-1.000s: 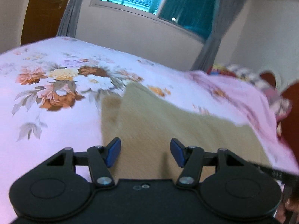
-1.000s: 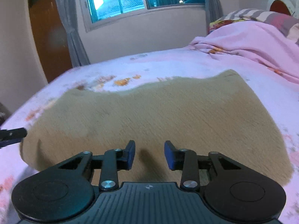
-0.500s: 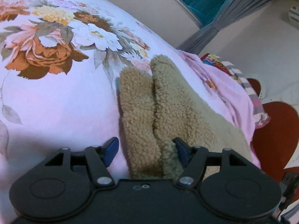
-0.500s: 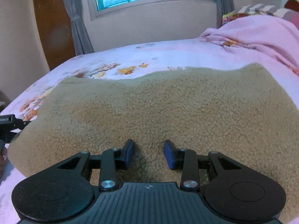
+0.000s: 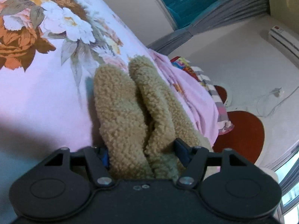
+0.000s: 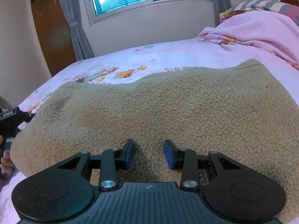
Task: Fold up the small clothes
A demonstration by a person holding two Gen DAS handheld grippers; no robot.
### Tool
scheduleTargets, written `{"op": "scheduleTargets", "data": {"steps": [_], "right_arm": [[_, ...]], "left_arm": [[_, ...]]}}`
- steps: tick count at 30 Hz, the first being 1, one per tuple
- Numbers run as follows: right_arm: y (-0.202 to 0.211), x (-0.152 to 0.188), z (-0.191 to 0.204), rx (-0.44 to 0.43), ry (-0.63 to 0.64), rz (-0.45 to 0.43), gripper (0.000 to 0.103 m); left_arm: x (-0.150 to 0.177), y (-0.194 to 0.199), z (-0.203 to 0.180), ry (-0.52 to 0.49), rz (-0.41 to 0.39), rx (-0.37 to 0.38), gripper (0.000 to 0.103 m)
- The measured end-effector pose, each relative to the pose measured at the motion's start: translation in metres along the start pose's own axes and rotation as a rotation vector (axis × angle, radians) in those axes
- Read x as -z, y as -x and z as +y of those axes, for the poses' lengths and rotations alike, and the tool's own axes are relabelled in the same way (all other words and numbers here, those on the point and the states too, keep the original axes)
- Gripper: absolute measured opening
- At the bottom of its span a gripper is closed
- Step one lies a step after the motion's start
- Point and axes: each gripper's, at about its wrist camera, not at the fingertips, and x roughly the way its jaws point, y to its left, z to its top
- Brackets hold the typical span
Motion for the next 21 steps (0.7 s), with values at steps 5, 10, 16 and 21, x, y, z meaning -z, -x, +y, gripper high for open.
{"op": "scheduleTargets", "data": {"steps": [5,10,16,21], "right_arm": [[-0.001,0.002,0.002,0.004,0.011,-0.002,0.036],[-0.001,0.004,0.005,0.015,0.010,-0.009,0.036],[0.000,0.004,0.002,0.001,0.004,-0.012,0.036],[0.002,0.008,0.001,0.002,-0.001,-0.030,0.036]], "left_arm": [[0.008,0.016,0.007,0.071,-0.039,0.053,0.069],[0.011,0.022,0.011,0.126,-0.060,0.096,0.072],[0.007,0.015,0.011,0.144,-0.018,0.113,0.076],[0.004,-0.004,0.001,0.052,0.038,0.029,0.076]]}}
